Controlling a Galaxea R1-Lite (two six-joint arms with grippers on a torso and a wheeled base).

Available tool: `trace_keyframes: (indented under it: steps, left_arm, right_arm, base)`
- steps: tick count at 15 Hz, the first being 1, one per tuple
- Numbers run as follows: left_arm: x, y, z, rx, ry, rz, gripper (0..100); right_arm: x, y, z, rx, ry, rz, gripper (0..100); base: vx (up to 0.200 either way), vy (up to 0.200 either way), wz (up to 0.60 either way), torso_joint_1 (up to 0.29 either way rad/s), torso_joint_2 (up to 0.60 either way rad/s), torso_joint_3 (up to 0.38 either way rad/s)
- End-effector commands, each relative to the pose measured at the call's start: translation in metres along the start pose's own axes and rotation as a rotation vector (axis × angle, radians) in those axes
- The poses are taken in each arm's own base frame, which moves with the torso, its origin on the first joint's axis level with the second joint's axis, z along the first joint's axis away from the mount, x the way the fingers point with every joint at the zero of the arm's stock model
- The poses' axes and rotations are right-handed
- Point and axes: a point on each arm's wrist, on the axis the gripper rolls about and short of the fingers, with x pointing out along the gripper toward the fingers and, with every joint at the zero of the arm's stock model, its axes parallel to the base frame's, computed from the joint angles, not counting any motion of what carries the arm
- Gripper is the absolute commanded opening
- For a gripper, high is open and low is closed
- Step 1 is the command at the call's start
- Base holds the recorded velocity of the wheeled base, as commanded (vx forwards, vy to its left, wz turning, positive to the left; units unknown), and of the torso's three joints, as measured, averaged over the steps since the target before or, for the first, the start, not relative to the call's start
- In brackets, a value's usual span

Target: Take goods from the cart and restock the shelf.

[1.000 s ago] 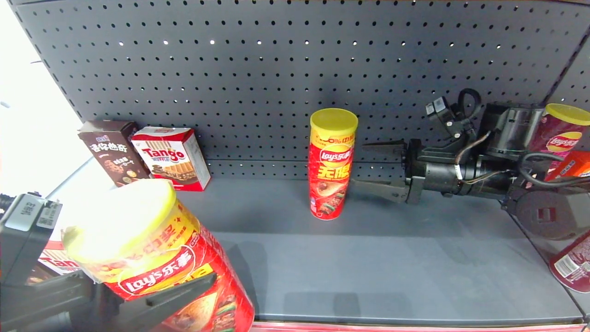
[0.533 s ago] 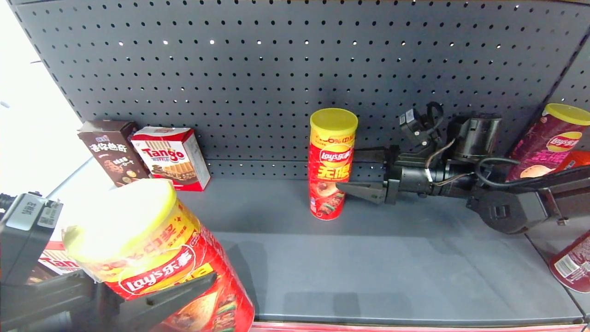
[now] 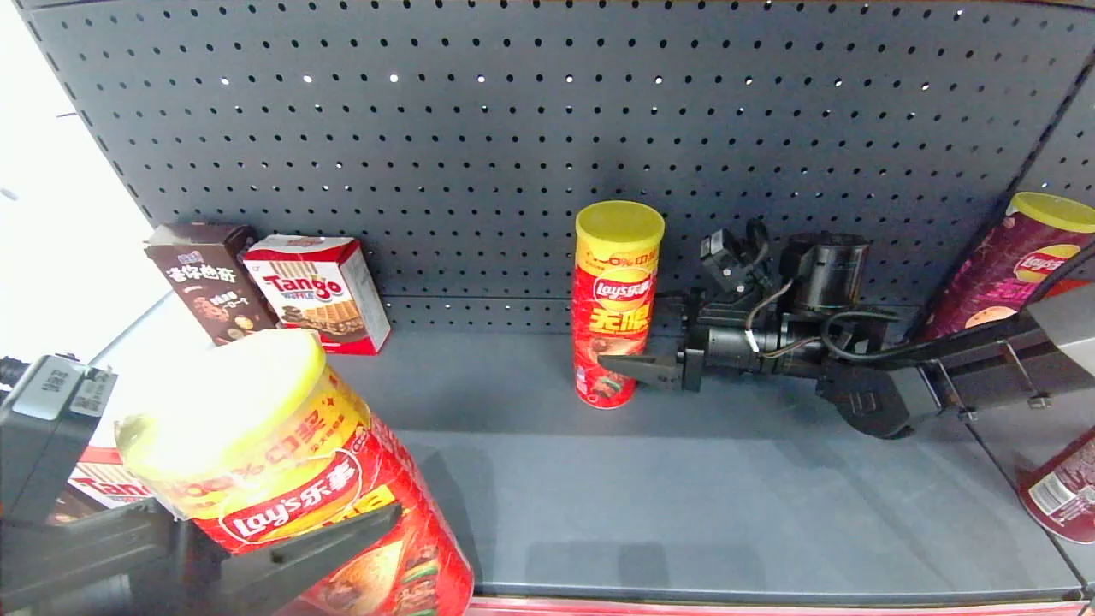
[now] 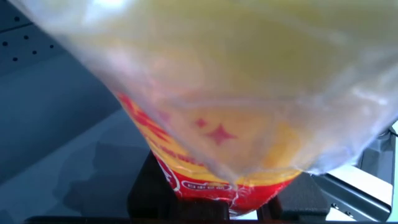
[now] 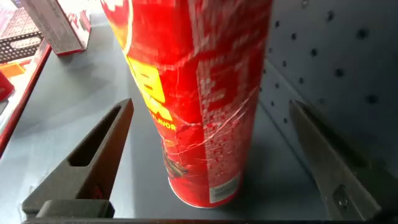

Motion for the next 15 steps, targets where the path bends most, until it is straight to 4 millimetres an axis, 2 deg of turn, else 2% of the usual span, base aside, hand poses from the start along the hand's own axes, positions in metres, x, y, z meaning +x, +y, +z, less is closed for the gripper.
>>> trace_keyframes:
  steps: [1,9,10,15]
  left_arm:
    - [0.000,0.000,0.001,0.001,-0.003,0.000,0]
    - [0.000,0.000,0.002,0.001,-0.007,0.005,0]
    - [0.000,0.000,0.002,0.001,-0.007,0.006,0]
    - [0.000,0.000,0.002,0.001,-0.007,0.006,0]
  right_arm:
    - [0.004,-0.002,-0.005,0.005,0.004,0.005,100]
    - [0.019,-0.008,-0.009,-0.014,-0.013,0.016,100]
    - [0.021,-0.008,-0.008,-0.020,-0.024,0.018,0]
    - [0.023,-0.002,-0.007,-0.018,-0.024,0.032,0]
  base:
    - [0.000,0.000,0.00,0.000,0.00,0.000]
    - [0.000,0.000,0.00,0.000,0.00,0.000]
    - [0.000,0.000,0.00,0.000,0.00,0.000]
    - [0.000,0.000,0.00,0.000,0.00,0.000]
